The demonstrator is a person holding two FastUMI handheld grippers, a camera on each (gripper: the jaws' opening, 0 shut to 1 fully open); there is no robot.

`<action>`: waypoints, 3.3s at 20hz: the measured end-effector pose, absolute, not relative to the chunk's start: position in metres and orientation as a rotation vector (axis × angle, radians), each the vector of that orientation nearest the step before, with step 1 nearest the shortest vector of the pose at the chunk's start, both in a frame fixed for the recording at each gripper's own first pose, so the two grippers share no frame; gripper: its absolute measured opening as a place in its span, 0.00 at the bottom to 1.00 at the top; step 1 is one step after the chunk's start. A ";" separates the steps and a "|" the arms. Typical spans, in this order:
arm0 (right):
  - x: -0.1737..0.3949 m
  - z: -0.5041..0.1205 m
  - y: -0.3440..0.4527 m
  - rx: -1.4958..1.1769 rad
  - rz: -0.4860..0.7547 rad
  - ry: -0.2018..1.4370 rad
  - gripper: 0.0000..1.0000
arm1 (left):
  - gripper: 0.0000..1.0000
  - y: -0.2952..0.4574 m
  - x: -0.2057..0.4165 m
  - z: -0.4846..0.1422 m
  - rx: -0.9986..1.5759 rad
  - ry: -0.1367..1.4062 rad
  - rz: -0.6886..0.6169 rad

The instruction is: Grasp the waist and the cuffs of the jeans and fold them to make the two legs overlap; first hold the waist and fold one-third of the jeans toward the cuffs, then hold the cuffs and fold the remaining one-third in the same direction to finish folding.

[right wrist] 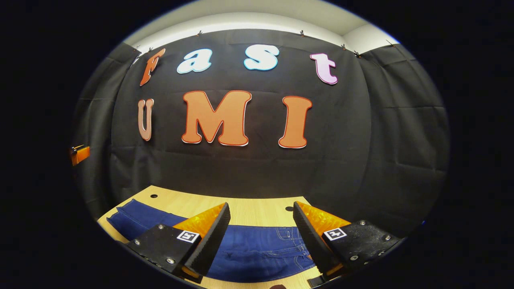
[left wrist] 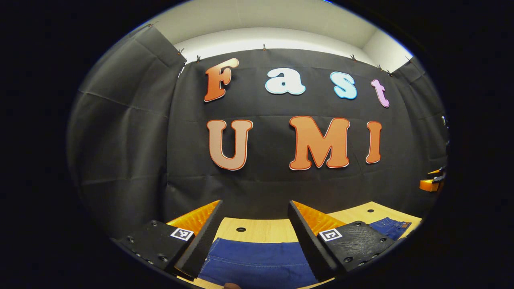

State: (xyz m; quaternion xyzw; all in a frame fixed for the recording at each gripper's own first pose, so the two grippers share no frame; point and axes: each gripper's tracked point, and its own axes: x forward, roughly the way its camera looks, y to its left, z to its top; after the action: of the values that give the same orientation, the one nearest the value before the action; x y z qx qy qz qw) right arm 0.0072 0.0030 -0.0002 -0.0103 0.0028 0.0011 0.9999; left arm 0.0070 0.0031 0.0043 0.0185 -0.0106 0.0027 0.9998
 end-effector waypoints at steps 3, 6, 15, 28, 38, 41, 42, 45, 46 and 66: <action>0.011 -0.002 0.007 -0.014 0.012 0.011 1.00 | 0.96 0.006 0.007 0.004 0.075 -0.026 0.016; 0.013 -0.008 0.017 -0.015 0.031 0.027 0.96 | 0.96 0.006 0.006 0.002 0.151 -0.032 0.014; 0.020 -0.043 0.034 0.009 0.080 0.109 0.96 | 0.98 -0.013 -0.008 -0.143 0.570 0.200 -0.203; -0.005 -0.091 0.021 -0.143 0.091 0.255 0.97 | 0.98 0.016 -0.055 -0.373 1.295 0.566 -0.662; -0.010 -0.102 0.025 -0.102 0.106 0.302 0.98 | 0.93 0.026 -0.037 -0.415 1.412 0.698 -0.770; -0.007 -0.101 0.020 -0.087 0.084 0.298 0.98 | 0.96 0.030 -0.028 -0.417 1.370 0.745 -0.758; -0.006 -0.099 0.019 -0.077 0.079 0.296 0.98 | 0.96 0.029 -0.023 -0.417 1.370 0.747 -0.753; -0.006 -0.098 0.014 -0.069 0.059 0.289 0.98 | 0.96 0.023 -0.010 -0.417 1.421 0.723 -0.746; -0.006 -0.097 0.011 -0.073 0.052 0.286 0.98 | 0.95 0.020 -0.004 -0.418 1.432 0.713 -0.744; 0.000 -0.099 -0.054 -0.322 -0.041 0.217 0.98 | 0.02 0.015 0.034 -0.439 1.426 0.664 -0.636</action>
State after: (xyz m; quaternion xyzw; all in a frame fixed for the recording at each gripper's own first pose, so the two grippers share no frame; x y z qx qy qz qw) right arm 0.0004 -0.0539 -0.0993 -0.1599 0.1077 -0.0203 0.9810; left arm 0.0343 0.0154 -0.4386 0.6304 0.2938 -0.2811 0.6613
